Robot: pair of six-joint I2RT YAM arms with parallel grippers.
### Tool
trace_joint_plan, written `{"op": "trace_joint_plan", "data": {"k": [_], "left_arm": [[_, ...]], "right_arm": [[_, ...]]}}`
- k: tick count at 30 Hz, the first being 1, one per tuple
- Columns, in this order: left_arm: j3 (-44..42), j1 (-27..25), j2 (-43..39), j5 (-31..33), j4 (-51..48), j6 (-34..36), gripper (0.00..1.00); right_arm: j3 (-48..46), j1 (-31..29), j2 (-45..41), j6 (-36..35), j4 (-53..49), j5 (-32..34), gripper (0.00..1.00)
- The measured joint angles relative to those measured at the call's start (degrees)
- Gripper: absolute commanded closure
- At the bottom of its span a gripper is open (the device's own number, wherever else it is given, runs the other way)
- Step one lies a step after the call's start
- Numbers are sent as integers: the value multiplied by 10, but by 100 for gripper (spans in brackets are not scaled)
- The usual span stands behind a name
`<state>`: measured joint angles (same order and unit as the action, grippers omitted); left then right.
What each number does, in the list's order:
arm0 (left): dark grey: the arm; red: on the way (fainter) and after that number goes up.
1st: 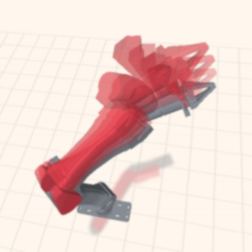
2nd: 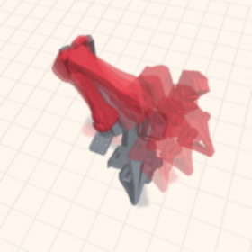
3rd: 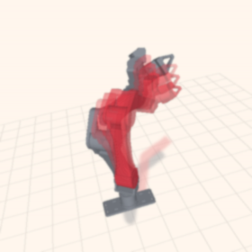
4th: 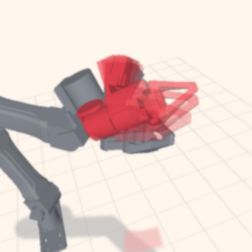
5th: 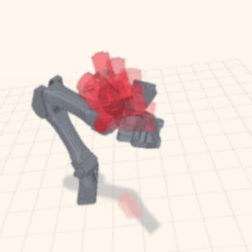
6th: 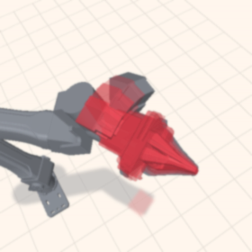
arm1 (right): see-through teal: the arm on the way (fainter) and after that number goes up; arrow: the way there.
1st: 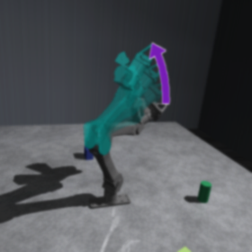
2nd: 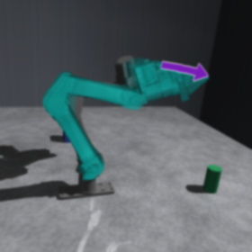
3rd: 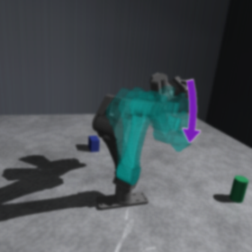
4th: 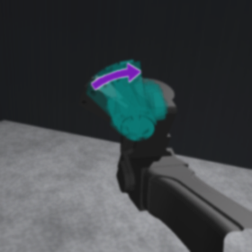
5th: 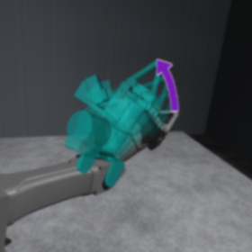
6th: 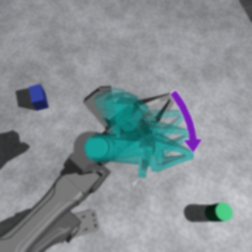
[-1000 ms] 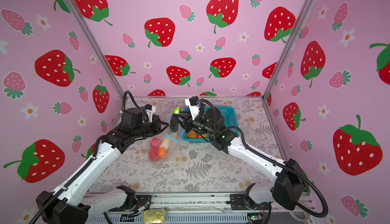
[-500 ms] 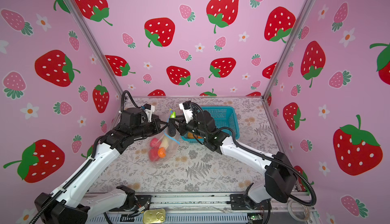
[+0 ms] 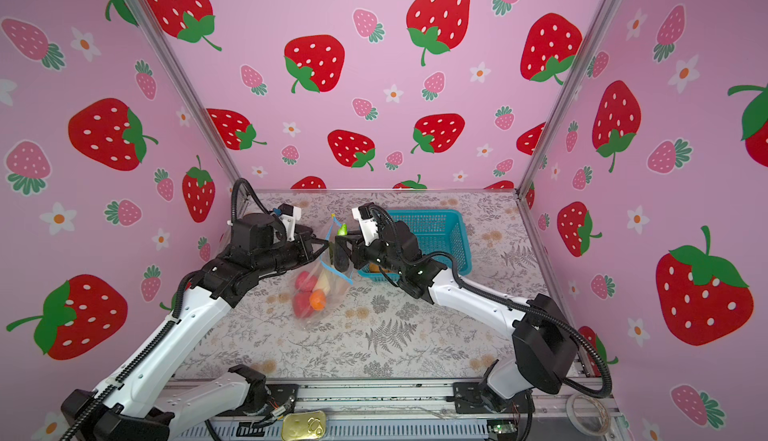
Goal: Place the food in the zip-top bag and seal the zipper
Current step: 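Carry the eggplant with the right gripper over the bag opening by the left gripper, then open the right gripper to drop the dark eggplant into the bag, then move the empty right gripper back over the teal basket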
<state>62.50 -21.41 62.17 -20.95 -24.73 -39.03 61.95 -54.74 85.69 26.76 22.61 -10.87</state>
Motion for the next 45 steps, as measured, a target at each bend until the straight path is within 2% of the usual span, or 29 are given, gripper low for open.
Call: {"op": "trace_joint_plan", "data": {"k": [9,18,36,39,42,44,45], "left_arm": [[0,0,0,5,0,0,100],[0,0,0,8,0,0,100],[0,0,0,10,-3,1,100],[0,0,0,10,-3,2,100],[0,0,0,10,-4,2,100],[0,0,0,9,-4,2,100],[0,0,0,9,-4,2,100]], "right_arm": [[-6,0,5,-14,0,19,72],[-6,0,6,-28,-2,38,57],[-6,0,6,-35,-13,49,55],[-6,0,2,-54,-34,49,55],[-5,8,-16,-96,-70,49,49],[-1,15,-35,-131,-98,47,49],[4,20,-43,-147,-111,47,45]]}}
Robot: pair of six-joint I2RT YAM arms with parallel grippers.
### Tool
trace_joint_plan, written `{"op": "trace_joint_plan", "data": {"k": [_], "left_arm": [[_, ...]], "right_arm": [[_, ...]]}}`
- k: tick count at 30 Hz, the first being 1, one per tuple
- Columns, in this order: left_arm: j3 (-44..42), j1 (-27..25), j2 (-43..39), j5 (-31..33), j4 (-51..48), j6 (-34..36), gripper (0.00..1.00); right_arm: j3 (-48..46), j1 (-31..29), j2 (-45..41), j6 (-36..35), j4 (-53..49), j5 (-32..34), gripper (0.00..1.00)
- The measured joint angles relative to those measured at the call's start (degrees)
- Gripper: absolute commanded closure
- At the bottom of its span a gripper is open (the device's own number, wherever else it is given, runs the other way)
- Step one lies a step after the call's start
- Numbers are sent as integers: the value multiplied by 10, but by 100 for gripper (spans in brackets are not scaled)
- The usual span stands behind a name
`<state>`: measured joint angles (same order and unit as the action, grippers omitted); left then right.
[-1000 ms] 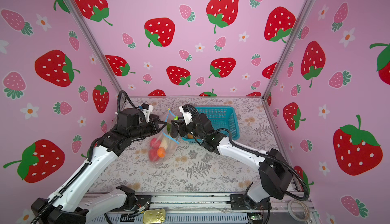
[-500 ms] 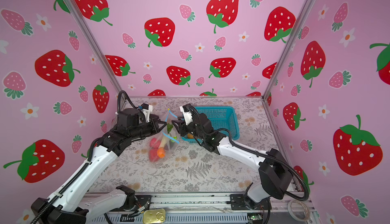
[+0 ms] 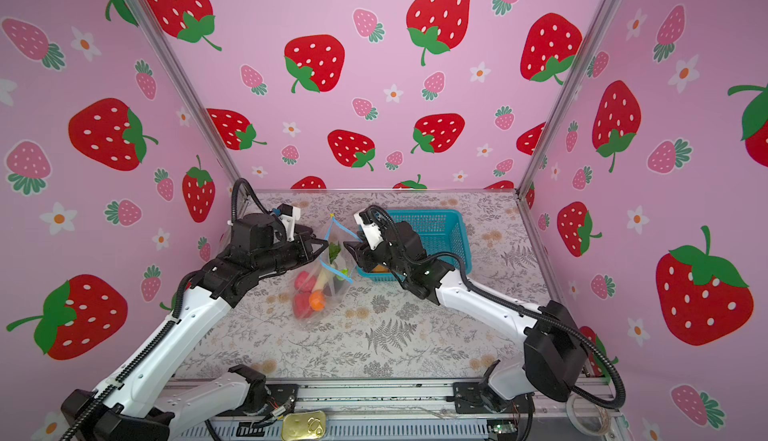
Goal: Place the food in the zip-top bag and seal the zipper
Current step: 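Move the empty right gripper back over the teal basket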
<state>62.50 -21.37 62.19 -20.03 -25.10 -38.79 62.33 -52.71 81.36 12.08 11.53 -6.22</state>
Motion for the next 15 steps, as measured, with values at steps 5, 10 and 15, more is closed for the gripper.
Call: {"op": "trace_joint_plan", "data": {"k": [5,10,15], "left_arm": [[0,0,0,-1,0,0,100],[0,0,0,-2,0,0,100],[-1,0,-1,-6,0,0,100]], "right_arm": [[24,37,-32,-66,-53,9,43],[30,69,-34,-95,-115,20,44],[30,88,-23,-149,-176,31,40]]}}
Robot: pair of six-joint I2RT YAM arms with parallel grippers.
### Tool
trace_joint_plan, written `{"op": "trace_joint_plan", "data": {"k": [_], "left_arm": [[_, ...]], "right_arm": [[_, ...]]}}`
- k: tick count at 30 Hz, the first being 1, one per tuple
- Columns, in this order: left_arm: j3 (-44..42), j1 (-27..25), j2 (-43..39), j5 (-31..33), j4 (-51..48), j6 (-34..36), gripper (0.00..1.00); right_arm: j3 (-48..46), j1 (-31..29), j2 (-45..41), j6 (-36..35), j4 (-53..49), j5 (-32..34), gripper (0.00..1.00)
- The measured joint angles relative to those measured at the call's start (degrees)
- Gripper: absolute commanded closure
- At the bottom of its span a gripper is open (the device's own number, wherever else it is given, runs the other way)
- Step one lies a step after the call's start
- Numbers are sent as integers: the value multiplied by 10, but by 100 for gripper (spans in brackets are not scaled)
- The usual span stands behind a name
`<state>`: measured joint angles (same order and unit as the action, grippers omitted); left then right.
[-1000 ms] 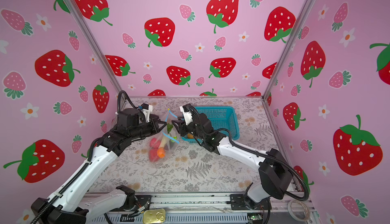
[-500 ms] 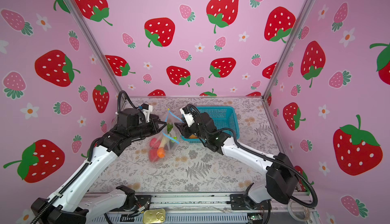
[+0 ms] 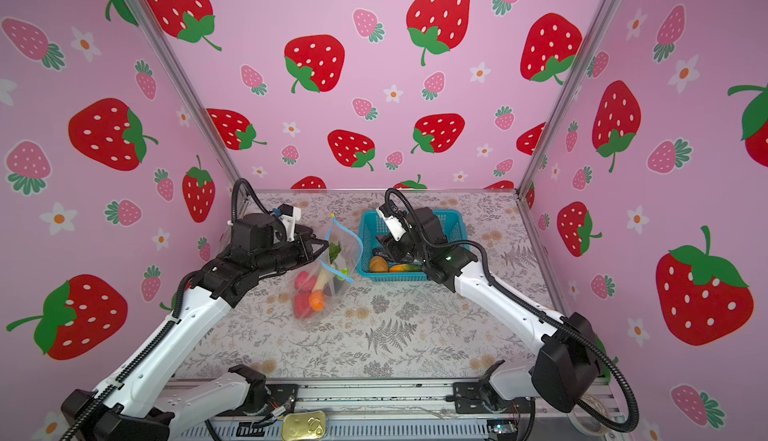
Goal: Place the food in the zip-top bag and seal the zipper
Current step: 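Move the empty right gripper back over the teal basket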
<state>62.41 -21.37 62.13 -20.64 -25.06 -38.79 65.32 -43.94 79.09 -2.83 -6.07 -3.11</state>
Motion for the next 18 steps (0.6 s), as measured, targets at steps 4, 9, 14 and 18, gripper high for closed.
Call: {"op": "trace_joint_plan", "data": {"k": [4,9,14,18], "left_arm": [[-4,0,-3,-4,1,0,100],[-7,0,-5,-9,2,0,100],[-7,0,-5,-10,2,0,100],[-7,0,-3,-10,2,1,100]], "right_arm": [[0,21,12,-35,-31,-7,40],[0,51,34,-62,-41,-24,40],[15,60,92,-96,-66,-37,38],[47,64,141,-124,-102,-42,38]]}}
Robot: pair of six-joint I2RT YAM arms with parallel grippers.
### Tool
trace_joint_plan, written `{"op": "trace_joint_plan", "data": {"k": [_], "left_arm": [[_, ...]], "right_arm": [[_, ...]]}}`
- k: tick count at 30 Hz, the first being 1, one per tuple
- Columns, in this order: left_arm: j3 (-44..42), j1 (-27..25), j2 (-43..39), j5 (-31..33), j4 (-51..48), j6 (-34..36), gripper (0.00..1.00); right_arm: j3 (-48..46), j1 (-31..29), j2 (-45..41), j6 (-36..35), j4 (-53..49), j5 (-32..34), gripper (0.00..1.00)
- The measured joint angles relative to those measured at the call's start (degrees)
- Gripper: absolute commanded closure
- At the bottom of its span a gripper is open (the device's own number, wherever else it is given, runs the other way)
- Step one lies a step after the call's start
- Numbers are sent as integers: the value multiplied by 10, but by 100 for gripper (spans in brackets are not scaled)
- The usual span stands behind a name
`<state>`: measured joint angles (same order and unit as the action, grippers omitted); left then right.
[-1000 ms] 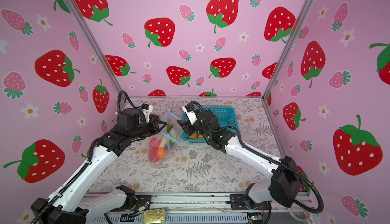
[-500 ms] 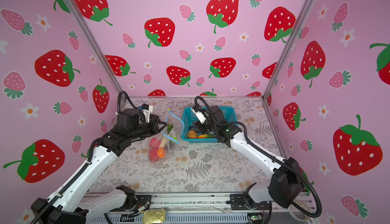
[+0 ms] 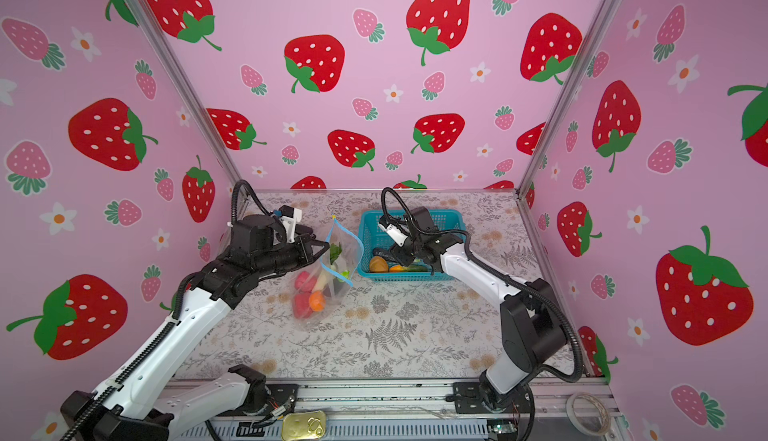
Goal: Place the food in the zip-top bag and seal the zipper
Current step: 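Move the empty right gripper back over the teal basket, then lower the right gripper and close it on the second dark eggplant's rounded end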
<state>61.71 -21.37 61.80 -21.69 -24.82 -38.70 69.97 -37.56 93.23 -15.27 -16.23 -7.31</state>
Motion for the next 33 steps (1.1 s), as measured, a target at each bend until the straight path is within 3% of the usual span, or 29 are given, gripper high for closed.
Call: {"op": "trace_joint_plan", "data": {"k": [9,33], "left_arm": [[0,0,21,-11,10,9,100],[0,0,39,-20,10,9,100]], "right_arm": [[53,32,73,-37,-52,-49,47],[124,37,208,-56,-82,-76,48]]}}
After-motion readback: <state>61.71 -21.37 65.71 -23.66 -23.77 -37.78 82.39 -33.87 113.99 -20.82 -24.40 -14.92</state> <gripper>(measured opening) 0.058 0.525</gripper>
